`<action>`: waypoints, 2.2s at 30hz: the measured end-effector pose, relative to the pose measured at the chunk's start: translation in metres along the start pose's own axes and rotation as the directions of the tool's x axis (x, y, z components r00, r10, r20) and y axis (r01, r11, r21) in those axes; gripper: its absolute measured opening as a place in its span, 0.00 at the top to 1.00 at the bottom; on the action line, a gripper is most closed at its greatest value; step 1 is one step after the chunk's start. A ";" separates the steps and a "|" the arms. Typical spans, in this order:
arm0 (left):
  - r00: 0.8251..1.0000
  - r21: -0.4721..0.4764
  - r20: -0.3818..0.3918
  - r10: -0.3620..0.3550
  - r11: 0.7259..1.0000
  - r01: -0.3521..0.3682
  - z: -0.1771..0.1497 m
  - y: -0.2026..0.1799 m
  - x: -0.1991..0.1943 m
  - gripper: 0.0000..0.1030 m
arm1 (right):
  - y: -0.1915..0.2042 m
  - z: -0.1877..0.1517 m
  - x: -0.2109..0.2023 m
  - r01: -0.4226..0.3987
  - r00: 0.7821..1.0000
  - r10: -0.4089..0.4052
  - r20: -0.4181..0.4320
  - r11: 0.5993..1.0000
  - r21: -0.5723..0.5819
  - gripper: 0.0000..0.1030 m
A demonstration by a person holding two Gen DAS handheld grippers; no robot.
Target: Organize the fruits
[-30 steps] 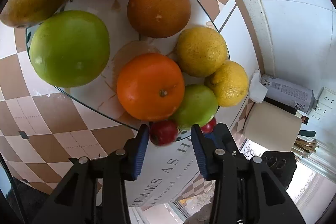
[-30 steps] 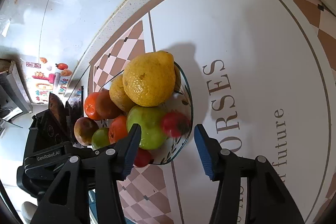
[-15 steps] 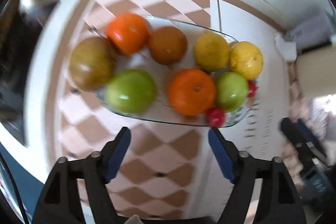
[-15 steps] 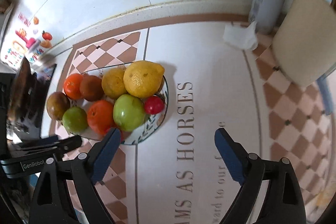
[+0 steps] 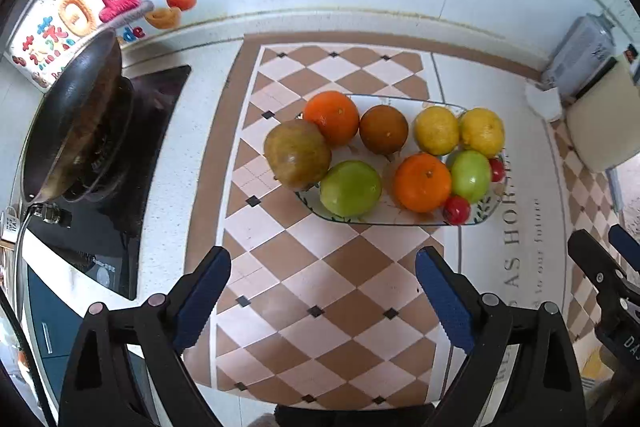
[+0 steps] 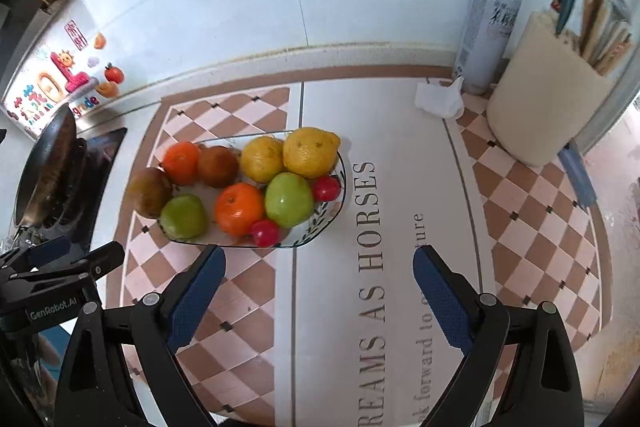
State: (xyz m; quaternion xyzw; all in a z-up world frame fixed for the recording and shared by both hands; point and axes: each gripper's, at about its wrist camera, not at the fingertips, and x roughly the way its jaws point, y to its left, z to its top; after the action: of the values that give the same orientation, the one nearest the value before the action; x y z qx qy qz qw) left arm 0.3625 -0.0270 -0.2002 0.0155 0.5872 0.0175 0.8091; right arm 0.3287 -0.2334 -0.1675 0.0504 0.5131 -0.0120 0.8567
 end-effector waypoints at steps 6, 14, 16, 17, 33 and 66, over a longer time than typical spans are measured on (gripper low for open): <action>0.996 0.027 0.084 -0.016 1.000 0.013 -0.026 0.008 -0.044 0.08 | 0.014 -0.025 -0.055 0.010 0.997 -0.012 0.070 1.000 0.021 0.06; 0.983 0.054 0.176 -0.052 0.998 0.043 -0.068 0.024 -0.112 0.08 | 0.028 -0.067 -0.132 0.036 0.988 -0.039 0.148 0.999 0.024 0.06; 0.980 0.055 0.191 -0.056 0.997 0.046 -0.076 0.027 -0.126 0.08 | 0.031 -0.075 -0.146 0.033 0.987 -0.036 0.157 0.999 0.020 0.06; 0.978 0.053 0.201 -0.059 0.997 0.050 -0.081 0.028 -0.134 0.08 | 0.033 -0.082 -0.158 0.026 0.986 -0.028 0.165 1.000 0.017 0.06; 0.938 0.007 0.344 -0.037 0.999 0.037 -0.154 0.037 -0.240 0.08 | 0.036 -0.132 -0.292 -0.035 0.954 0.051 0.296 0.998 -0.059 0.06; 0.942 -0.011 0.335 -0.032 0.999 0.038 -0.118 0.026 -0.211 0.08 | 0.038 -0.077 -0.240 -0.018 0.965 0.026 0.260 0.999 -0.034 0.05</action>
State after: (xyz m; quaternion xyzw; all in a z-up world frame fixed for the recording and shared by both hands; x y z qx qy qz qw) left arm 0.1845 -0.0104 -0.0354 0.0008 0.4414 0.0056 0.8973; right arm 0.1503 -0.1956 0.0109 0.0405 0.3959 -0.0008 0.9174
